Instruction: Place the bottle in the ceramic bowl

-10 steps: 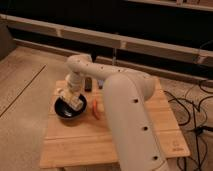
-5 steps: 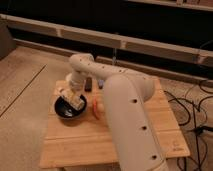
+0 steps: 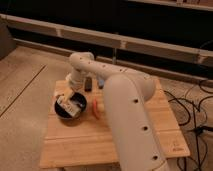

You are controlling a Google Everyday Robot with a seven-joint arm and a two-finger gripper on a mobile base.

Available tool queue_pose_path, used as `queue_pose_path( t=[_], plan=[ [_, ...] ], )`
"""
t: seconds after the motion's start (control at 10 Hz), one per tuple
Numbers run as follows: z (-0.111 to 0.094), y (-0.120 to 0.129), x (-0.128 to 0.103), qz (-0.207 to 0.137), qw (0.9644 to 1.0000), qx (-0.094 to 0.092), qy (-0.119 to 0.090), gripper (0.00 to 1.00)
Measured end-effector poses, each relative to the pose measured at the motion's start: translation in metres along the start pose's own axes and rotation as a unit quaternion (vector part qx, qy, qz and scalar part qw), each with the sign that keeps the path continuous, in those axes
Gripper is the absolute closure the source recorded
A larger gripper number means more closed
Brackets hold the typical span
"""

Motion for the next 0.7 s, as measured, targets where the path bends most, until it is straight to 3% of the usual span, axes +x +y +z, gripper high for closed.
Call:
queue_pose_path(
  t=[0.7],
  plan=[
    [0.0004, 0.0000, 0.0000, 0.000, 1.0000, 0.000, 0.000, 0.20]
  ],
)
